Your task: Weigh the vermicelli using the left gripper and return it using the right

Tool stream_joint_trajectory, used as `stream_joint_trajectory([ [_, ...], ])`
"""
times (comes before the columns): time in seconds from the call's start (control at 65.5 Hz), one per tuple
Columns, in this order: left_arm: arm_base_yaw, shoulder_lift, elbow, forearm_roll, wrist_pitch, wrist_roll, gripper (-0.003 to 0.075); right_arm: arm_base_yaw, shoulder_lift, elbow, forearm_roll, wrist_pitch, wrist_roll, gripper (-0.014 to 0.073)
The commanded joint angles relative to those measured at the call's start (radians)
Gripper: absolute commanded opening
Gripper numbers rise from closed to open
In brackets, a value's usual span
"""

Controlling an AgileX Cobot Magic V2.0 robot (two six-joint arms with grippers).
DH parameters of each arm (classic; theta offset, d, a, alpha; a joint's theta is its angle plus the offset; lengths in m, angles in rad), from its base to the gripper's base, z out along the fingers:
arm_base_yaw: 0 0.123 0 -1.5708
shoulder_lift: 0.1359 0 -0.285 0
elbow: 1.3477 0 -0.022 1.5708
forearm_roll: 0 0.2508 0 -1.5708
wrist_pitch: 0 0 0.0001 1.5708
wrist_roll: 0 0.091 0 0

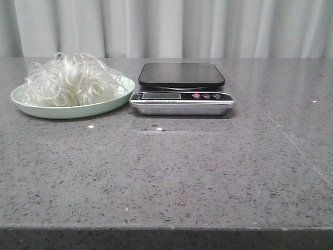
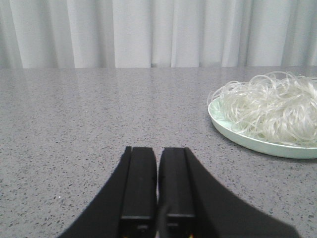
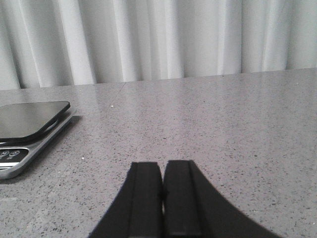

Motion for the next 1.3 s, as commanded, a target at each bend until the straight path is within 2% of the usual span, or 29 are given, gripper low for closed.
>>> stream_joint_trajectory([
  [0.0, 0.002, -0.022, 0.007, -0.008, -0.076, 0.0, 0.0127, -0.005, -0.015, -0.008, -0.014, -0.082, -0.005, 0.0159],
  [0.748, 0.002, -0.022, 0.007, -0.008, -0.08, 0.0, 0.0127, -0.002, -0.015, -0.008, -0.014, -0.082, -0.005, 0.0159],
  [0.916, 0.002, -0.022, 0.007, -0.008, -0.224, 0.0, 0.0127, -0.001, -0.015, -0.008, -0.014, -0.082, -0.005, 0.0159],
  [1.115, 0.002, -0.014, -0.026, -0.008, -0.573, 0.0, 0.0127, 0.0, -0.015, -0.008, -0.014, -0.082, -0.005, 0.0159],
  [1.176, 0.002, 0.002, -0.078, -0.025, -0.55, 0.0, 0.0127, 0.0, -0.015, -0.008, -0.014, -0.082, -0.005, 0.0159],
  [1.282, 0.002, 0.066, -0.247, -0.025, -0.35, 0.0, 0.0127, 0.0, -0.015, -0.008, -0.014, -0.082, -0.005, 0.0159],
])
